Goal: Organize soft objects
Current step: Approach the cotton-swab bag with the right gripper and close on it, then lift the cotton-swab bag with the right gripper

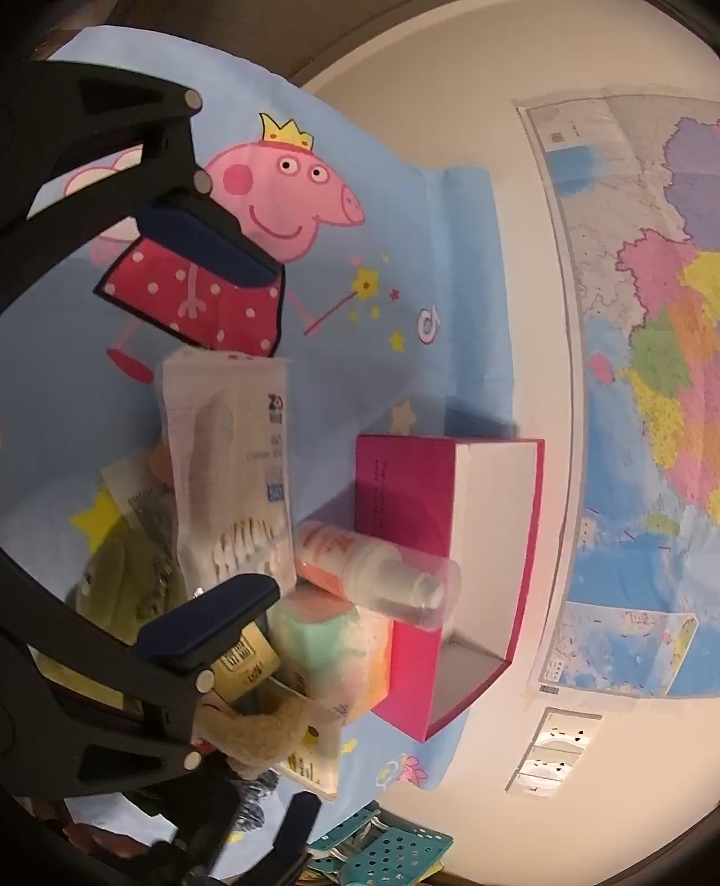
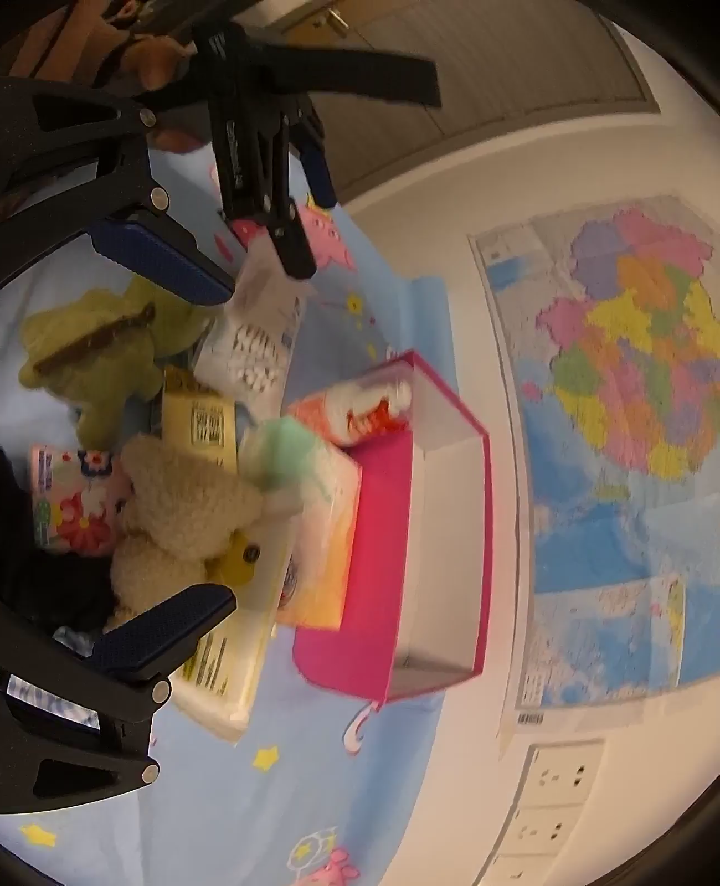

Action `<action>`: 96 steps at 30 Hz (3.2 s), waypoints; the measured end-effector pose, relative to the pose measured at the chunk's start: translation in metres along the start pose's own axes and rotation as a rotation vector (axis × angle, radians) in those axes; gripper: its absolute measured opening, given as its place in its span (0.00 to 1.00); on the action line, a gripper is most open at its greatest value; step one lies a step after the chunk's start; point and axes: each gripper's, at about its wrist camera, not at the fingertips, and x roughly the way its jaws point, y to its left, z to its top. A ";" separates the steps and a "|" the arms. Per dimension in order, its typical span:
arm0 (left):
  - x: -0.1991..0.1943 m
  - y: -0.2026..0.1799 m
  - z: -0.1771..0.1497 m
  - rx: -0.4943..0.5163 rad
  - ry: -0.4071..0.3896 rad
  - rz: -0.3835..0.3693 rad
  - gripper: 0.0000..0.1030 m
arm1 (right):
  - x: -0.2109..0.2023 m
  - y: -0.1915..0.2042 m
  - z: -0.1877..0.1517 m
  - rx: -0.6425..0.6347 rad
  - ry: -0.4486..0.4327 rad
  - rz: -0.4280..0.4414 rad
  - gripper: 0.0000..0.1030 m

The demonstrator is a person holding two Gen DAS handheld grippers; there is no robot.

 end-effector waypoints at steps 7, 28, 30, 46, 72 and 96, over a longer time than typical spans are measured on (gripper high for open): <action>0.013 0.021 -0.002 -0.003 0.032 -0.026 1.00 | 0.036 0.031 -0.004 -0.047 0.088 0.149 0.70; 0.065 0.046 -0.013 -0.025 0.223 -0.239 0.80 | 0.115 0.035 0.005 0.047 0.408 -0.019 0.44; 0.067 0.049 -0.013 -0.040 0.234 -0.277 0.74 | 0.118 0.038 0.007 0.049 0.414 -0.005 0.55; 0.063 0.049 -0.012 -0.019 0.253 -0.348 0.59 | 0.129 0.033 0.002 0.157 0.368 0.161 0.32; 0.060 0.064 -0.014 -0.035 0.246 -0.304 0.58 | 0.142 0.039 0.004 0.113 0.430 0.173 0.48; -0.019 0.030 0.054 0.029 0.031 -0.449 0.51 | 0.025 0.026 0.059 0.017 0.073 0.309 0.08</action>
